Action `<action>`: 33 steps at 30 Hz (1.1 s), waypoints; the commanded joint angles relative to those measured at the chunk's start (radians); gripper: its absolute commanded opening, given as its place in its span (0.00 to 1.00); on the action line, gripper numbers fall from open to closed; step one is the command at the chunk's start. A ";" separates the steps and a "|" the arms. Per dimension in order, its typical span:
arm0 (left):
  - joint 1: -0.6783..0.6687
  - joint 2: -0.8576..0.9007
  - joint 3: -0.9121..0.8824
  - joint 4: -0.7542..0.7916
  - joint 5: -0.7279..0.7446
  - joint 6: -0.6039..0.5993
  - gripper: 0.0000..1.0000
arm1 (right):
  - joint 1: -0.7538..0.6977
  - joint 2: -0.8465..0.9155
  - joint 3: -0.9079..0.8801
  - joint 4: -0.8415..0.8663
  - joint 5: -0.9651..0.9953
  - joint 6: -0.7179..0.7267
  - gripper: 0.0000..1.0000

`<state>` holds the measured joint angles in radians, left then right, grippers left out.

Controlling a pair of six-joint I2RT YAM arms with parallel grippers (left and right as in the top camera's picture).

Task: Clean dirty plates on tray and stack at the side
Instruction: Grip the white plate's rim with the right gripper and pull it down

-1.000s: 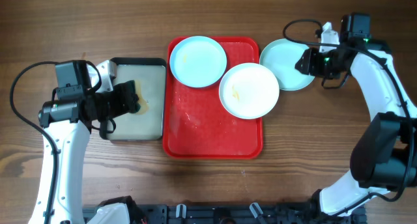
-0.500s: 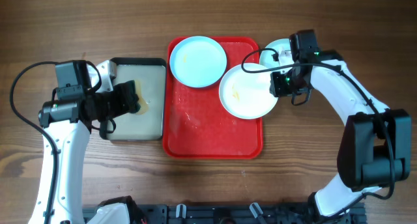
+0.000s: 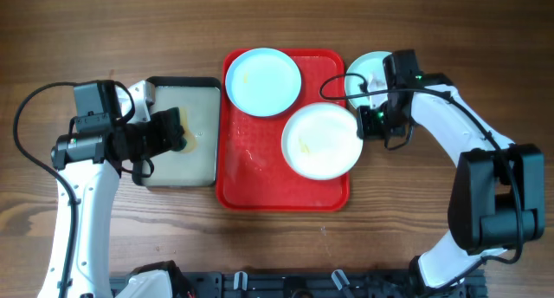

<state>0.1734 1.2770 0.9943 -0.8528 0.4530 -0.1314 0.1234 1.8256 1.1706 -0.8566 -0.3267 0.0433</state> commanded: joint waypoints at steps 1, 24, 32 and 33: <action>0.005 -0.011 0.019 0.003 -0.002 0.024 0.04 | 0.025 -0.016 -0.004 -0.075 -0.101 0.096 0.04; 0.005 -0.011 0.019 -0.001 -0.002 0.024 0.04 | 0.352 -0.016 0.025 0.228 0.060 0.238 0.34; -0.124 -0.011 0.019 0.003 -0.072 0.023 0.04 | 0.352 -0.014 -0.010 0.140 0.081 0.195 0.33; -0.145 -0.011 0.019 0.003 -0.085 0.023 0.04 | 0.353 -0.013 -0.027 0.159 0.080 0.194 0.31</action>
<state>0.0704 1.2770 0.9943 -0.8551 0.4160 -0.1310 0.4751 1.8256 1.1713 -0.7147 -0.2634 0.2409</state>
